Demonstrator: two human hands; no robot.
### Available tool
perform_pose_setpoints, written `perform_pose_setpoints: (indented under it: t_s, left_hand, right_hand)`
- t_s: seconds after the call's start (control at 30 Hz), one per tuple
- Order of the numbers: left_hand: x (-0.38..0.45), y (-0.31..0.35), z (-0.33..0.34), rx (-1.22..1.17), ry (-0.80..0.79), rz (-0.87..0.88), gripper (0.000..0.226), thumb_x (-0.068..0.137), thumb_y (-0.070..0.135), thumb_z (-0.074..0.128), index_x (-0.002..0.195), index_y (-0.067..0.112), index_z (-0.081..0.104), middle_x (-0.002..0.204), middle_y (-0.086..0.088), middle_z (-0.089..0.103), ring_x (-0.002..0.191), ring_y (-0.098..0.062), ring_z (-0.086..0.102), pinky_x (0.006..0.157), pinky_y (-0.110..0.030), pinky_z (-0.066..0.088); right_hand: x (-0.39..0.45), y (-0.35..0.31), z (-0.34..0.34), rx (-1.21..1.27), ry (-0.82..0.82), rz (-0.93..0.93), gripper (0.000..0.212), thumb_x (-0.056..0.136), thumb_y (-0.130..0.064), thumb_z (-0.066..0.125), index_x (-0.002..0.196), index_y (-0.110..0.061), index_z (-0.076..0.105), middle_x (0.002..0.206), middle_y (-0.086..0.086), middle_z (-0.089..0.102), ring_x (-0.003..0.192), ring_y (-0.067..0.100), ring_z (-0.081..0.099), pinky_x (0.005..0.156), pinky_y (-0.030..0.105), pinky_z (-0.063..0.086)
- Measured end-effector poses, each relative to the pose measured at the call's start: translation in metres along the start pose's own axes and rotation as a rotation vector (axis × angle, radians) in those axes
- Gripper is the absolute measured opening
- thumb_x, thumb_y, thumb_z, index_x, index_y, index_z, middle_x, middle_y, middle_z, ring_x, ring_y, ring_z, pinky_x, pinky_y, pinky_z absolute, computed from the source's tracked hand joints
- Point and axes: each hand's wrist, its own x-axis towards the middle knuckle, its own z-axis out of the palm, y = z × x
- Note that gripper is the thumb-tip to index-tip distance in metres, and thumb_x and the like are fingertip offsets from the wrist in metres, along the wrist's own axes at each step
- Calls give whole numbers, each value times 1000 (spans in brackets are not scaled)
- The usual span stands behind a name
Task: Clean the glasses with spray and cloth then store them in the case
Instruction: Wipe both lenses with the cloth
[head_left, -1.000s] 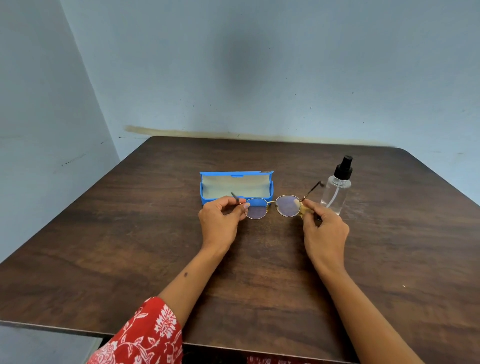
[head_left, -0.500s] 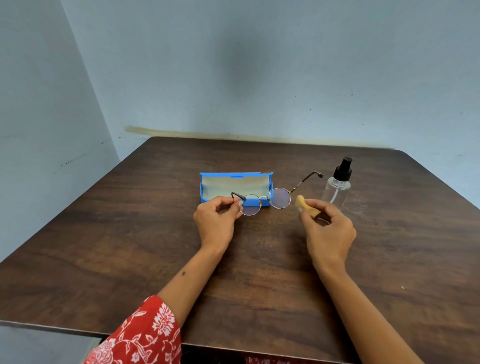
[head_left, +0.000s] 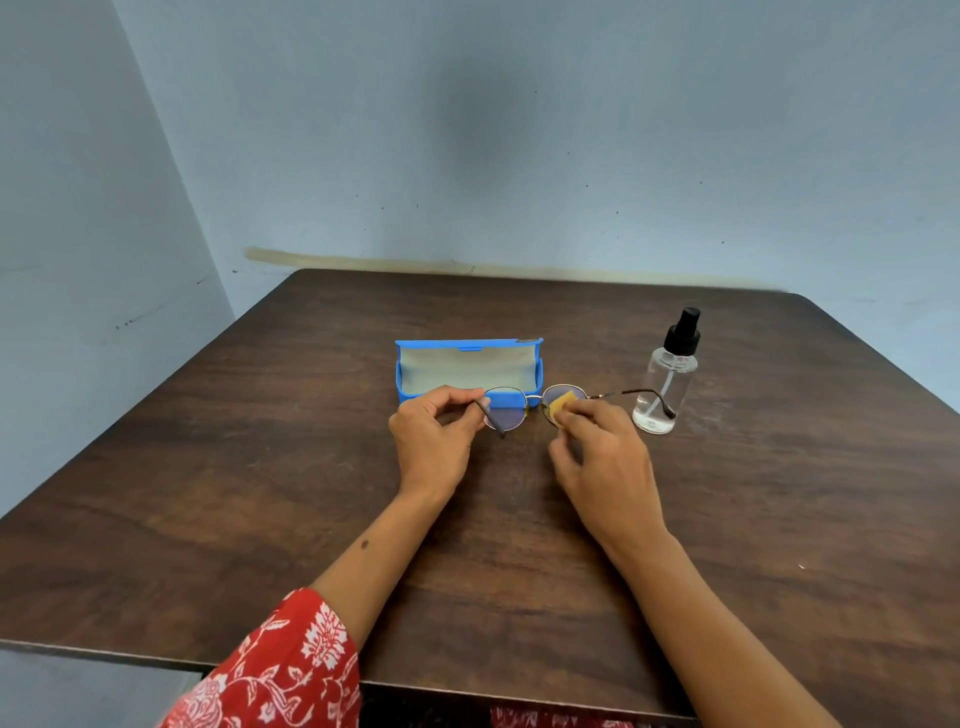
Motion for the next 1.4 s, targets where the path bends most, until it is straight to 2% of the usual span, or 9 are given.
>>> perform_pose_setpoints:
  t_s: [0.17, 0.3, 0.43, 0.67, 0.77, 0.93, 1.03, 1.27, 1.4]
  left_hand:
    - [1, -2, -1, 19, -2, 5, 19, 75, 0, 74, 79, 18, 74, 77, -1, 73, 69, -6, 70, 72, -29, 59]
    - [0, 1, 0, 22, 0, 11, 15, 76, 0, 74, 83, 14, 73, 80, 0, 72, 69, 0, 69, 69, -21, 58]
    - [-1, 3, 0, 47, 4, 18, 14, 77, 1, 73, 86, 10, 74, 79, 2, 71, 66, 5, 67, 68, -17, 57]
    - [0, 1, 0, 22, 7, -1, 17, 76, 0, 74, 83, 16, 73, 79, 2, 72, 71, -4, 69, 72, -27, 59]
    - [0, 1, 0, 46, 9, 7, 14, 77, 0, 73, 85, 12, 74, 80, 2, 72, 69, -1, 68, 73, -26, 59]
    - [1, 0, -1, 28, 11, -4, 14, 77, 1, 73, 86, 12, 74, 82, 1, 72, 72, -2, 69, 72, -23, 58]
    - [0, 2, 0, 45, 15, 5, 14, 77, 1, 73, 87, 11, 74, 85, -2, 72, 71, -1, 68, 71, -19, 57]
    - [1, 0, 0, 14, 10, -29, 16, 76, 1, 74, 85, 14, 73, 83, -2, 72, 79, -11, 70, 77, -34, 59]
    - [1, 1, -1, 21, 5, -33, 18, 77, 1, 74, 82, 19, 72, 82, -1, 72, 79, -11, 70, 77, -36, 59]
  right_hand:
    - [1, 5, -1, -64, 12, 94, 22, 72, 9, 67, 93, 4, 68, 96, 16, 64, 87, 34, 61, 62, 36, 53]
    - [-1, -2, 1, -49, -61, -11, 23, 69, 8, 71, 91, 3, 70, 97, 14, 65, 85, 31, 62, 60, 34, 53]
    - [0, 3, -1, -55, -21, 101, 23, 71, 9, 67, 93, 3, 69, 96, 15, 64, 85, 32, 61, 62, 36, 54]
    - [-2, 1, -1, -17, -97, 26, 30, 71, 7, 67, 100, 1, 69, 102, 13, 65, 92, 29, 61, 67, 30, 50]
    - [0, 5, -1, -43, -43, 125, 30, 70, 11, 64, 100, 5, 68, 99, 16, 65, 90, 33, 61, 69, 32, 50]
    - [-3, 0, 0, -22, -106, 3, 32, 69, 9, 68, 100, 2, 69, 102, 14, 65, 92, 30, 61, 69, 29, 49]
    - [-1, 5, -1, -28, -69, 93, 31, 70, 11, 65, 99, 3, 68, 102, 15, 65, 92, 33, 61, 68, 34, 51]
    - [-1, 0, 0, -5, -97, -16, 32, 69, 9, 69, 100, 1, 70, 103, 13, 66, 91, 30, 63, 70, 30, 52]
    - [-1, 5, -2, -23, -26, 98, 32, 70, 11, 67, 99, 1, 69, 99, 14, 68, 86, 33, 64, 66, 35, 53]
